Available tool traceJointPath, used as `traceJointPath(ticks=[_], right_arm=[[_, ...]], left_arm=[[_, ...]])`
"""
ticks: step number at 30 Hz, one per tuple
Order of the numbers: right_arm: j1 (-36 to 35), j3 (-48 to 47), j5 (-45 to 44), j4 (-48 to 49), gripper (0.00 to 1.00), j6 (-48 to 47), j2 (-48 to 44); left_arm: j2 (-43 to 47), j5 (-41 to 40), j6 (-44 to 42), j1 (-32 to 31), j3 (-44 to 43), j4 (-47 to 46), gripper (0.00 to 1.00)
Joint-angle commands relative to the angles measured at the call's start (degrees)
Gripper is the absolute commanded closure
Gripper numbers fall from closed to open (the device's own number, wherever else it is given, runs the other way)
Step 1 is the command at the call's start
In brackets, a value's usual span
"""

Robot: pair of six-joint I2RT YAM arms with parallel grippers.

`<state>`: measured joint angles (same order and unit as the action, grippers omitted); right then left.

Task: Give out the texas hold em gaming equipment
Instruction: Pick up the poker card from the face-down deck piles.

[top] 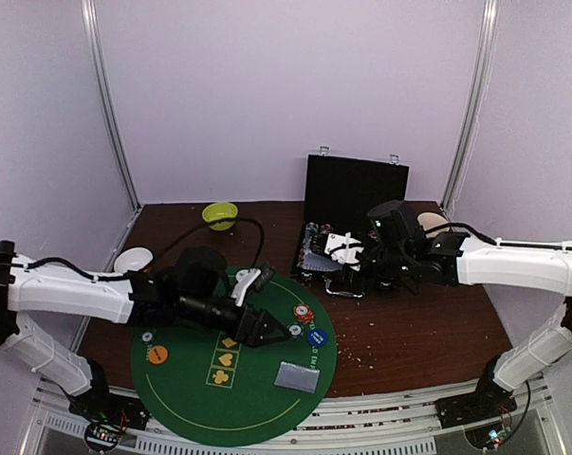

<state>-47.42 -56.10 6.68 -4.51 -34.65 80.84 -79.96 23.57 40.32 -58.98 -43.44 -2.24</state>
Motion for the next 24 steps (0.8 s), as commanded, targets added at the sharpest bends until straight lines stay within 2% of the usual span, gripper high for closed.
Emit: traceJointPath(ticks=[1, 4, 6, 8, 14, 20, 24], right_arm=[[-1.6, -2.0, -0.2, -0.7, 0.53, -0.9, -0.8], [-2.6, -3.0, 0.2, -0.6, 0.53, -0.9, -0.3], [-3.4, -3.8, 0.3, -0.4, 0.53, -0.9, 0.1], [-4.4, -4.9, 0.2, -0.4, 0.53, -0.8, 0.6], [-6.2, -6.5, 0.8, 0.9, 0.53, -0.5, 1.5], [-7.1, -7.9, 0.7, 0.8, 0.53, -1.2, 3.1], [-7.2, -8.7, 0.3, 0.8, 0.53, -2.2, 4.2]], left_arm=[[7.5, -3.5, -5.8, 6.0, -6.1, 6.9, 0.21], [9.9, -1.9, -7.0, 10.8, -7.7, 5.3, 0.13], [9.5, -0.6, -8.2, 11.8, -8.7, 2.3, 0.05], [7.6, -0.1, -9.1, 11.8, -10.5, 0.3, 0.02], [1.7, 0.9, -10.8, 11.8, -13.9, -2.0, 0.02], [-2.3, -4.1, -13.6, 11.9, -18.0, -0.4, 0.03], [-5.2, -3.6, -12.9, 12.1, -19.1, -1.4, 0.17]])
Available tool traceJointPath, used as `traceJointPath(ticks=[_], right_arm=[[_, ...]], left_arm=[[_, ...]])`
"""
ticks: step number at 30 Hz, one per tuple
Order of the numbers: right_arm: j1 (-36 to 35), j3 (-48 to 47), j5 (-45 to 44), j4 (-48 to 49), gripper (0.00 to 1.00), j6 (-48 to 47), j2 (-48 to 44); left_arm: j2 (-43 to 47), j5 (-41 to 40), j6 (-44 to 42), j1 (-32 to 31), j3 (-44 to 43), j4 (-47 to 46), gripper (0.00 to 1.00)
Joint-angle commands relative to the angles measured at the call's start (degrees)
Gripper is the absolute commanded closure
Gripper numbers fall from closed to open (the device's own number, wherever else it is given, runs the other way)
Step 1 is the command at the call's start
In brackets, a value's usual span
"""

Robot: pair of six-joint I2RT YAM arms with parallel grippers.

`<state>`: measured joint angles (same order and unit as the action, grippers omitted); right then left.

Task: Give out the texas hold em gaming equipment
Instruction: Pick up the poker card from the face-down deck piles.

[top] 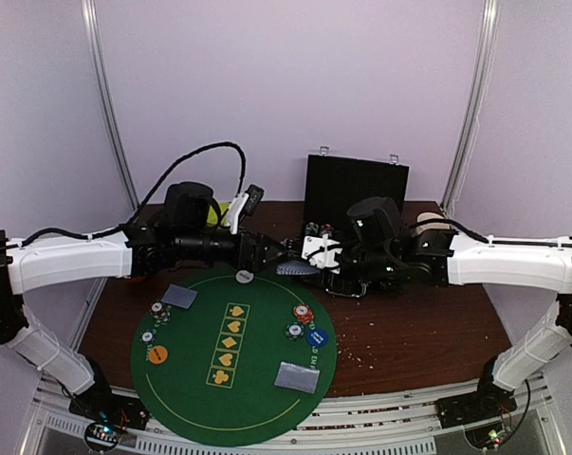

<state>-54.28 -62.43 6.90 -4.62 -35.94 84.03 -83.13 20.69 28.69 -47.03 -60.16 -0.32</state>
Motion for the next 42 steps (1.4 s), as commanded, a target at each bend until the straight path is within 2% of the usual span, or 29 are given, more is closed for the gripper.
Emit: traceJointPath(ticks=[1, 5, 8, 12, 13, 21, 27, 33, 37, 42], right_arm=[[-0.3, -2.5, -0.1, 0.9, 0.53, -1.1, 1.3], [-0.3, -2.9, 0.3, 1.2, 0.53, -1.1, 1.6], [-0.3, -2.7, 0.7, 1.7, 0.53, -0.9, 1.4], [-0.4, -2.3, 0.7, 2.2, 0.53, -1.2, 1.2], [-0.3, -2.3, 0.7, 2.1, 0.53, -1.3, 1.1], [-0.4, -1.9, 0.4, 2.2, 0.52, -1.7, 1.3], [-0.3, -2.0, 0.3, 2.2, 0.52, -2.0, 1.5], [-0.3, -1.9, 0.2, 2.2, 0.53, -2.1, 1.7], [-0.4, -1.8, -0.1, 2.3, 0.53, -2.3, 1.8], [-0.3, -1.7, -0.6, 2.2, 0.53, -2.4, 1.7]], left_arm=[[-2.7, 0.2, -1.3, 0.1, -2.3, -4.2, 0.19], [-4.5, 0.7, -1.4, 0.1, -2.6, -4.3, 0.27], [-5.4, 0.1, -2.1, 0.1, -3.6, -2.4, 0.39], [-4.2, -0.6, -1.7, 0.7, -2.6, -2.2, 0.65], [-3.5, -0.2, -1.4, 1.2, -1.8, -2.9, 0.68], [-1.3, 0.4, -1.1, 1.7, 0.3, -2.2, 0.63], [0.2, 0.2, -1.6, 1.7, 0.7, -1.3, 0.63], [1.7, 0.7, -1.7, 1.8, 1.0, -0.9, 0.74], [2.0, 2.2, -1.6, 1.8, 0.9, -0.4, 0.85], [3.2, 1.7, -1.7, 1.8, 0.5, 1.2, 0.86]])
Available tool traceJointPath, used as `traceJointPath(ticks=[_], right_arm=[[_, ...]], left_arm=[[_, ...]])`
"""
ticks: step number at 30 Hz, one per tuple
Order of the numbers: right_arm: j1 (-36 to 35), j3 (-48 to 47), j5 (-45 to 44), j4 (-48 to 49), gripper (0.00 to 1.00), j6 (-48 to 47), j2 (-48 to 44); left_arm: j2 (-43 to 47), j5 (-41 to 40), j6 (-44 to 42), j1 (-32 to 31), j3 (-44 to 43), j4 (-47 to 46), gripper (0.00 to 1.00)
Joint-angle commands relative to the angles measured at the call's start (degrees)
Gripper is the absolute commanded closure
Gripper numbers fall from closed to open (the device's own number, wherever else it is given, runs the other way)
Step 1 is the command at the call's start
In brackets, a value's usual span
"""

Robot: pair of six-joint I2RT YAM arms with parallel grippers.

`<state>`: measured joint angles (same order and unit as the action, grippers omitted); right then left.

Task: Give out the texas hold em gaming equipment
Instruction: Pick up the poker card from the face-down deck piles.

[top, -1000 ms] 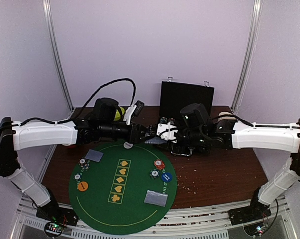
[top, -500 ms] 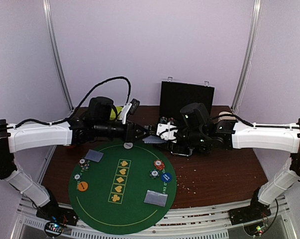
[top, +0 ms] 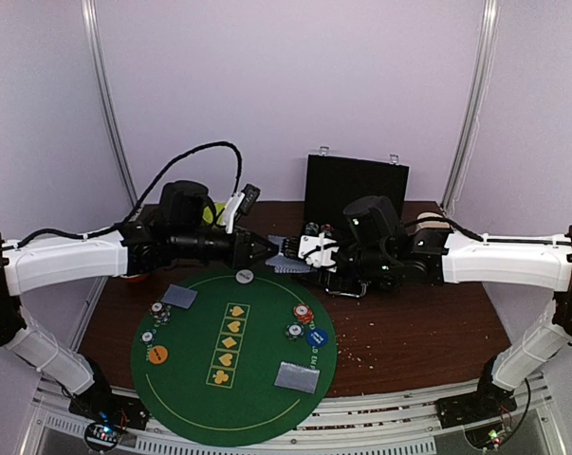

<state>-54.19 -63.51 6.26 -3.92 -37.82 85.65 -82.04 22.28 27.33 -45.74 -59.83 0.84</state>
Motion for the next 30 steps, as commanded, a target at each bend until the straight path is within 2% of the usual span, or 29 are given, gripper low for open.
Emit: traceJointPath(ticks=[1, 6, 16, 21, 26, 30], right_arm=[[-0.3, -0.4, 0.1, 1.5, 0.53, -0.6, 0.0], [-0.3, -0.2, -0.2, 1.6, 0.53, -0.6, 0.0], [0.8, 0.8, -0.2, 1.8, 0.53, -0.2, -0.7], [1.7, 1.2, 0.0, 1.7, 0.53, 0.0, -0.7], [2.4, 1.5, 0.3, 1.7, 0.53, 0.0, -0.9], [2.6, 1.7, 0.5, 1.5, 0.53, -0.2, -1.1]], left_arm=[[2.3, 0.1, -0.5, 0.6, 0.1, 0.3, 0.87], [2.9, 1.0, -0.9, 0.9, -0.5, 1.8, 1.0], [5.5, 9.3, -2.6, 2.0, -2.6, 5.5, 1.0], [7.2, 11.8, -6.2, 3.9, -5.7, 12.4, 1.0], [8.4, 12.1, -11.5, 9.5, -9.5, 22.6, 1.0], [8.1, 12.5, -18.7, 18.9, -12.4, 33.8, 1.0]])
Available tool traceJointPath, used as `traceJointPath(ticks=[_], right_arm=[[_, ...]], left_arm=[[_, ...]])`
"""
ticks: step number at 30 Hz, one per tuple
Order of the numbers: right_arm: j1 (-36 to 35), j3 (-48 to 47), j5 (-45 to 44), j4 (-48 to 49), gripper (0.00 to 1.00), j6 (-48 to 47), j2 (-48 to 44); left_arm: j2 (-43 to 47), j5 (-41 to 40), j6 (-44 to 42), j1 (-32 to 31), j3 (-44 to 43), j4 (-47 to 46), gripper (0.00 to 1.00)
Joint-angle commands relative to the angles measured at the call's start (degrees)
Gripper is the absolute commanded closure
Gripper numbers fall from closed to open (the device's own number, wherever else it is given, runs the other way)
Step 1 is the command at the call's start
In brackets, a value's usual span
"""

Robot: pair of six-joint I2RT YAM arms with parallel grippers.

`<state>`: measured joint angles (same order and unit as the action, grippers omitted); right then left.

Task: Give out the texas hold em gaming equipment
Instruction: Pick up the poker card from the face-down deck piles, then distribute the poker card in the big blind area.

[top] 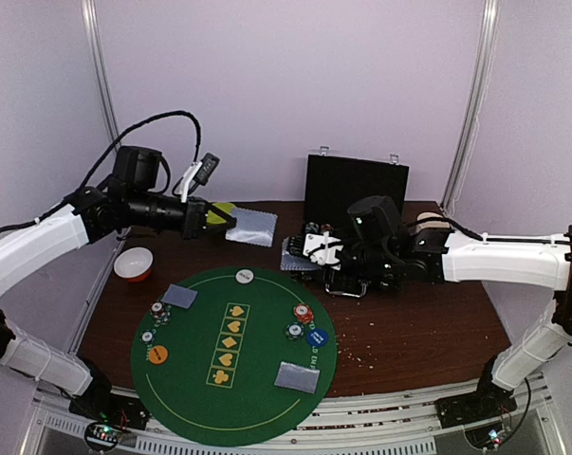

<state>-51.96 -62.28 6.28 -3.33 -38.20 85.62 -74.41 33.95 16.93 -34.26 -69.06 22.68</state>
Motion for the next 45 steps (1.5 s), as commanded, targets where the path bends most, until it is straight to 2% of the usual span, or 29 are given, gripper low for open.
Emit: traceJointPath(ticks=[1, 3, 6, 10, 21, 32, 45], right_arm=[[0.4, 0.6, 0.5, 0.8, 0.53, 0.0, -1.2], [0.4, 0.8, 0.8, 0.8, 0.53, -0.1, -1.4], [0.4, 1.0, 0.9, 0.8, 0.53, -0.3, -1.8], [0.5, 1.6, 1.0, 0.7, 0.53, -0.8, -2.3], [0.7, 2.6, 0.6, 0.2, 0.53, -1.9, -3.7], [0.9, 2.7, 1.0, 0.5, 0.53, -2.0, -3.4], [1.1, 2.5, 1.2, 0.0, 0.53, -2.0, -3.3]], left_arm=[[-0.1, 0.0, -10.5, 10.0, -3.9, 14.8, 1.0], [-2.1, -5.1, -14.8, 13.4, -5.5, 21.8, 1.0], [-6.4, -15.0, -19.7, 15.7, -5.6, 27.3, 1.0], [-10.7, -21.2, -21.7, 19.2, -4.1, 27.1, 1.0], [-25.9, -16.2, -24.6, 25.7, -3.7, 25.1, 1.0], [-30.5, -13.6, -25.9, 27.4, -3.8, 23.5, 1.0], [-36.0, -21.1, -27.0, 27.4, -6.8, 24.1, 1.0]])
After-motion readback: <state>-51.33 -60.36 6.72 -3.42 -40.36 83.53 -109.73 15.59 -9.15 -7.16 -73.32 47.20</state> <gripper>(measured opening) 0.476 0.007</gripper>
